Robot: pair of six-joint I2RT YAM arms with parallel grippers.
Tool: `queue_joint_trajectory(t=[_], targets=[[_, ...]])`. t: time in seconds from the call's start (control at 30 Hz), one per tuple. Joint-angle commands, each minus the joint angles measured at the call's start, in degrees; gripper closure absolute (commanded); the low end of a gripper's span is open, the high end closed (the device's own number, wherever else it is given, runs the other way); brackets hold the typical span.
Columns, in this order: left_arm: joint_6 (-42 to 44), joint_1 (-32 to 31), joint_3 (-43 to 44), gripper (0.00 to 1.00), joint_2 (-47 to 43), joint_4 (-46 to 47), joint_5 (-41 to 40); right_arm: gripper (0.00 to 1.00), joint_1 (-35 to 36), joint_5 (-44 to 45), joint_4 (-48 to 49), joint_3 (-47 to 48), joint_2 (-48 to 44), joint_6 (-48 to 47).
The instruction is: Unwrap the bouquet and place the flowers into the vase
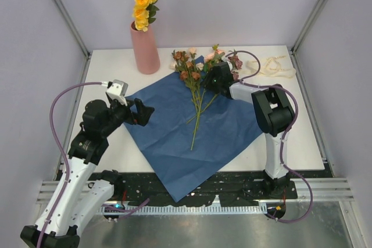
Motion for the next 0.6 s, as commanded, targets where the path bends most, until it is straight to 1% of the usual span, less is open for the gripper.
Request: queue_joint_trajectory(t=[0.0, 0.1, 0.13, 0.2, 0.27, 0.47, 0.57], targets=[[0.32, 0.03, 1.28, 0.03, -1.14, 0.78, -0.66, 0.55, 1.05, 1.34, -1.73, 2.64, 1.34, 0.32], [0.32, 0.03, 1.10, 0.03, -1.41, 1.13, -0.66, 0.54, 1.49, 1.34, -3.31, 4.12, 2.40, 0.32], [0.32, 0.03, 1.10, 0.03, -1.24, 1.05, -0.66, 0.54, 1.66, 3.43, -3.40, 4.39, 2.84, 0.23], [0.40, 0.03, 1.28, 0.03, -1.23, 0.87, -0.75, 0.54, 1.93, 3.63, -3.76, 4.57, 3.01, 0.23], [0.40, 0.03, 1.28, 0.03, -1.32, 0.78, -0.75, 0.56, 2.02, 4.15, -3.84, 4.57, 3.11, 0.49], [0.58, -0.05, 1.10, 0.03, -1.41, 0.78, -0.92, 0.67, 2.02, 5.39, -3.23, 3.25, 1.09, -0.30], [0.58, 0.03, 1.10, 0.03, -1.41, 0.87, -0.75, 0.73, 2.02, 4.95, -1.04, 2.20, -0.85, -0.65]])
